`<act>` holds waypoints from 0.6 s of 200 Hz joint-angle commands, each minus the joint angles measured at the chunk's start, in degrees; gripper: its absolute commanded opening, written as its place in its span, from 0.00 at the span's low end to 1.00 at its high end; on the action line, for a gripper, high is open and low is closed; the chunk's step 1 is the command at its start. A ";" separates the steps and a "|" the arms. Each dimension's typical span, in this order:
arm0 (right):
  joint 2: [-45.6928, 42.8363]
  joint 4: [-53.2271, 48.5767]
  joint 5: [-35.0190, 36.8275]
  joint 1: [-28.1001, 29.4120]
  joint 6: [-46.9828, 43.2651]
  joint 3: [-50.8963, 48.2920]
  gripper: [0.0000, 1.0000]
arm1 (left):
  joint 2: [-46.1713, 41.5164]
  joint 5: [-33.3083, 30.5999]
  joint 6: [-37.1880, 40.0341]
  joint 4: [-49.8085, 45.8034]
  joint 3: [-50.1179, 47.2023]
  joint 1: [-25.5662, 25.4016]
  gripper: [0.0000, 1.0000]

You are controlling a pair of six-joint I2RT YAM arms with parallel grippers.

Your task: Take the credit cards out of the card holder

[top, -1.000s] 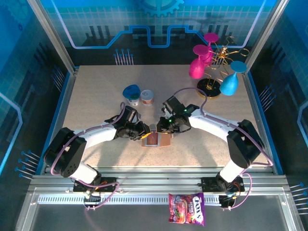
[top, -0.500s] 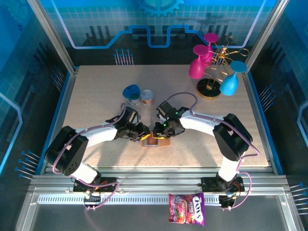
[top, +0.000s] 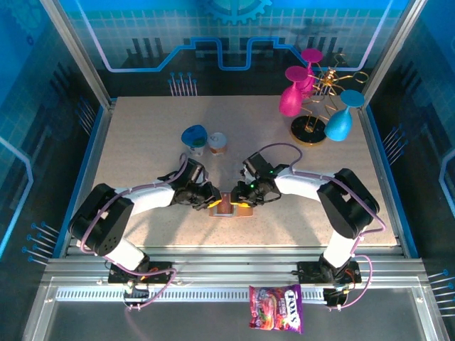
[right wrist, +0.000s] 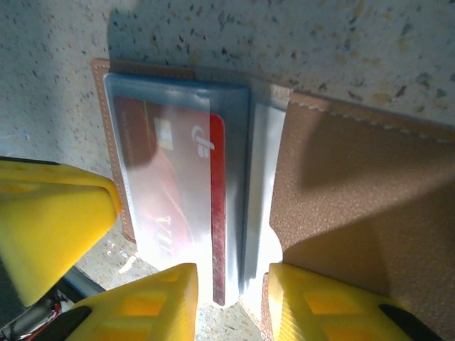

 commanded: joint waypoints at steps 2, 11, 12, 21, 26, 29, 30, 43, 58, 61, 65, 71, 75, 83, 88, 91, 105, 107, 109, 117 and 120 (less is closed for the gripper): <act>-1.50 3.43 -3.04 -0.33 0.52 -0.91 0.35 | -0.18 1.59 0.81 -0.27 -0.46 0.29 0.18; -1.48 4.23 -3.48 -0.40 0.75 -1.05 0.35 | -0.47 1.48 0.68 -0.24 -0.55 0.19 0.18; -1.48 4.23 -3.48 -0.40 0.75 -1.05 0.35 | -0.53 1.49 0.66 -0.23 -0.56 0.18 0.18; -1.24 5.15 -3.97 -0.40 1.02 -1.14 0.35 | -0.81 1.48 0.47 0.11 -0.74 0.13 0.18; -1.05 5.56 -4.26 -0.40 1.09 -1.20 0.35 | -0.93 1.48 0.33 0.26 -0.79 0.05 0.18; -0.92 5.81 -4.45 -0.48 1.21 -1.17 0.35 | -0.92 1.49 0.24 0.33 -0.87 0.01 0.18; -0.85 5.88 -4.55 -0.49 1.22 -1.16 0.35 | -0.93 1.49 0.18 0.33 -0.85 0.00 0.18; -0.19 6.71 -5.21 -0.50 1.43 -1.06 0.34 | -0.69 1.66 0.10 0.56 -0.77 -0.37 0.18; 0.55 7.14 -5.66 -0.49 1.56 -0.80 0.34 | -0.11 1.77 -0.03 0.69 -0.74 -0.69 0.18; 0.64 7.15 -5.77 -0.49 1.64 -0.83 0.34 | -0.01 1.83 -0.05 0.83 -0.86 -0.71 0.18; 0.77 7.26 -5.81 -0.49 1.66 -0.80 0.34 | 0.09 1.80 -0.12 0.85 -0.88 -0.78 0.18; 0.92 7.39 -5.93 -0.50 1.71 -0.84 0.34 | 0.25 1.84 -0.11 0.91 -0.97 -0.72 0.18; 1.05 7.50 -6.03 -0.49 1.74 -0.82 0.34 | 0.35 1.78 -0.07 0.89 -0.97 -0.75 0.18; 1.21 7.76 -6.23 -0.49 1.68 -0.88 0.34 | 0.33 1.67 -0.11 0.87 -1.09 -0.72 0.18; 1.27 7.83 -6.24 -0.49 1.77 -0.87 0.34 | 0.31 1.50 -0.13 0.75 -1.19 -0.76 0.18; 1.34 7.87 -6.31 -0.49 1.83 -0.88 0.34 | 0.35 1.41 -0.08 0.72 -1.18 -0.80 0.18; 1.73 8.14 -6.57 -0.58 1.85 -0.80 0.34 | 0.30 0.90 0.18 0.21 -1.25 -0.73 0.18; 1.80 8.14 -6.58 -0.58 1.79 -0.79 0.34 | 0.22 0.75 0.23 0.16 -1.20 -0.78 0.18; 1.84 8.14 -6.59 -0.58 1.73 -0.77 0.34 | 0.22 0.71 0.31 0.08 -1.21 -0.73 0.18; 2.17 8.14 -6.66 -0.62 1.73 -0.71 0.34 | 0.18 0.40 0.46 -0.27 -1.18 -0.79 0.18; 2.27 8.14 -6.65 -0.58 1.68 -0.61 0.34 | 0.14 0.31 0.50 -0.46 -1.18 -0.73 0.18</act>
